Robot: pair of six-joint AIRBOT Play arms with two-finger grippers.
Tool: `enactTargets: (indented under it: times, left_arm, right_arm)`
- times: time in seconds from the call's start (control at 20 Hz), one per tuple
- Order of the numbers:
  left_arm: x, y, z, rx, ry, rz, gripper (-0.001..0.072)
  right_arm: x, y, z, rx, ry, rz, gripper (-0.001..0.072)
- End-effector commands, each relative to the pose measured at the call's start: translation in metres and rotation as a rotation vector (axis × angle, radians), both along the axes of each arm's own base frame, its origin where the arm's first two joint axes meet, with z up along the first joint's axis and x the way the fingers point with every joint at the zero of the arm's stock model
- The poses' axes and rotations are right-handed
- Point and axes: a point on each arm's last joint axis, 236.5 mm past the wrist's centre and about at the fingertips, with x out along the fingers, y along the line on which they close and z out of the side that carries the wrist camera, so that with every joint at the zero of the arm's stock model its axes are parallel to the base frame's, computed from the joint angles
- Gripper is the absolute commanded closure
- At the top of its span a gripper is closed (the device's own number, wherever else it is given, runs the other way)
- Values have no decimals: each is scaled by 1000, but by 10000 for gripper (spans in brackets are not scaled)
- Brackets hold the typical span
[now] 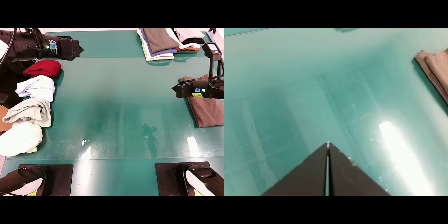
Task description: Fold the shirts.
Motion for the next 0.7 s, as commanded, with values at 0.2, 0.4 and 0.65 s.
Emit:
enactTargets:
  times: [0.2, 0.4, 0.65]
  left_arm:
    - [0, 1, 1, -1, -1, 1, 680]
    - [0, 1, 1, -1, -1, 1, 680]
    - [10, 1, 17, -35, -72, 26, 679]
  right_arm:
    - [-2, 1, 0, 1, 7, 4, 695]
    - [-2, 2, 0, 8, 7, 5, 695]
    - [-2, 2, 0, 8, 7, 5, 695]
